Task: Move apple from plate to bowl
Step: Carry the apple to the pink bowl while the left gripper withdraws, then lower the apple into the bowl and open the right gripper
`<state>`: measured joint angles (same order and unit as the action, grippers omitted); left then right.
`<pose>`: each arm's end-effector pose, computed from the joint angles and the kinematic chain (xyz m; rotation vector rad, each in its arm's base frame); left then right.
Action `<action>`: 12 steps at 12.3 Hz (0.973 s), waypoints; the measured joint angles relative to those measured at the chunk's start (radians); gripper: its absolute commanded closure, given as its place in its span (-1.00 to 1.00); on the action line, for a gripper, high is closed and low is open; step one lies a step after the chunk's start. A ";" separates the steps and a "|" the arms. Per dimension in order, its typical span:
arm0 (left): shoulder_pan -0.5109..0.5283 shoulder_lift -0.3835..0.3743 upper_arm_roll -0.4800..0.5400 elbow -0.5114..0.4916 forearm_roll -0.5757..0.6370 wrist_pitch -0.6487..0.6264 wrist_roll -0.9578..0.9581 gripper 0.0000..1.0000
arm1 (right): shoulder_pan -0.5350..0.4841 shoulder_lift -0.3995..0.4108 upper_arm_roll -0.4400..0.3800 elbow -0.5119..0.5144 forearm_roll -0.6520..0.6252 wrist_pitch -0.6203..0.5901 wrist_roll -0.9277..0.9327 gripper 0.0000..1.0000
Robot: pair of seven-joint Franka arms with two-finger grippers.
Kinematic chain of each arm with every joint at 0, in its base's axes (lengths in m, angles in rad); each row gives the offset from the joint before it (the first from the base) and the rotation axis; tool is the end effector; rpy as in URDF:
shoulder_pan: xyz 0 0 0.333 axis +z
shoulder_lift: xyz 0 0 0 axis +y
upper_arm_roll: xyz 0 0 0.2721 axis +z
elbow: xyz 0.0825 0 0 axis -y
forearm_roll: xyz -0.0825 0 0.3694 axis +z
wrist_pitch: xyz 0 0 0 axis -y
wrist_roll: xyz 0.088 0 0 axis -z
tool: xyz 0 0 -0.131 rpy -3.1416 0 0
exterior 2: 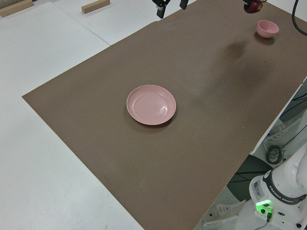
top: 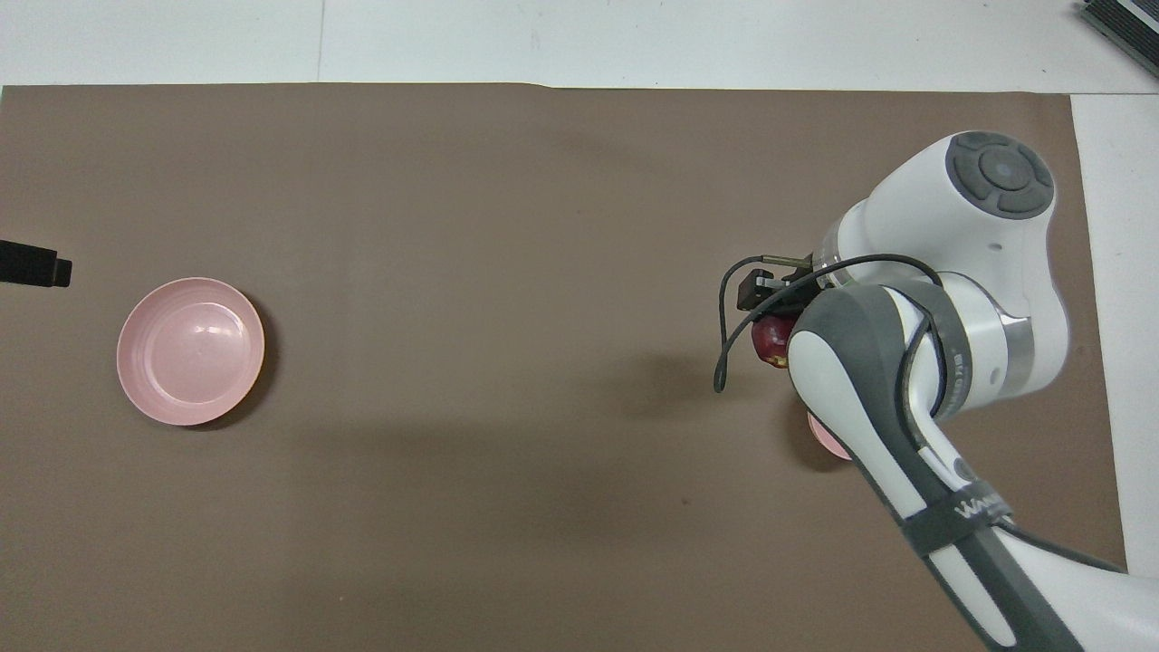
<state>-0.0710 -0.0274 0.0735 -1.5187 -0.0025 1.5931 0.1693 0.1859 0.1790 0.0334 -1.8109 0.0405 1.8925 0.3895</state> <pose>0.5376 0.0015 0.5974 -3.1224 0.2610 -0.1595 0.5610 0.1285 0.3723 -3.1113 0.2888 0.1657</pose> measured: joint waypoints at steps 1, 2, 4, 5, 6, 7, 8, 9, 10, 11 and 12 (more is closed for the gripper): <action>0.004 0.001 0.002 0.013 0.000 -0.022 0.000 -1.00 | -0.022 -0.017 0.000 -0.033 -0.032 0.000 -0.013 1.00; 0.012 0.002 0.004 0.023 0.000 -0.041 0.000 -1.00 | -0.054 -0.037 -0.001 -0.070 -0.044 0.003 -0.053 1.00; 0.016 0.001 0.006 0.030 -0.009 -0.069 0.001 -1.00 | -0.127 -0.079 -0.002 -0.165 -0.047 0.078 -0.156 1.00; 0.016 0.001 0.006 0.032 -0.013 -0.087 0.001 -1.00 | -0.158 -0.103 -0.002 -0.229 -0.047 0.146 -0.207 1.00; 0.016 -0.002 0.005 0.033 -0.014 -0.107 0.001 -1.00 | -0.175 -0.129 -0.002 -0.291 -0.047 0.203 -0.242 1.00; 0.016 -0.006 0.006 0.033 -0.014 -0.122 0.001 -1.00 | -0.180 -0.155 -0.002 -0.343 -0.047 0.240 -0.258 1.00; 0.016 -0.011 0.006 0.032 -0.015 -0.130 0.001 -1.00 | -0.180 -0.182 0.000 -0.392 -0.047 0.274 -0.261 1.00; 0.016 -0.014 0.005 0.032 -0.016 -0.135 0.001 -1.00 | -0.179 -0.212 0.003 -0.446 -0.047 0.316 -0.261 1.00; 0.016 -0.015 0.003 0.032 -0.017 -0.136 0.001 -1.00 | -0.179 -0.241 0.006 -0.496 -0.047 0.349 -0.261 1.00; 0.015 -0.015 0.000 0.032 -0.017 -0.136 0.001 -1.00 | -0.179 -0.262 0.007 -0.536 -0.047 0.376 -0.261 1.00; 0.015 -0.015 -0.001 0.031 -0.017 -0.137 0.001 -1.00 | -0.179 -0.269 0.007 -0.565 -0.047 0.411 -0.261 1.00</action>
<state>-0.0558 -0.0428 0.0729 -1.4873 -0.0199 1.4565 0.1704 0.0069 -0.0900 0.0408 -2.3756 -0.0062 2.3033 0.1283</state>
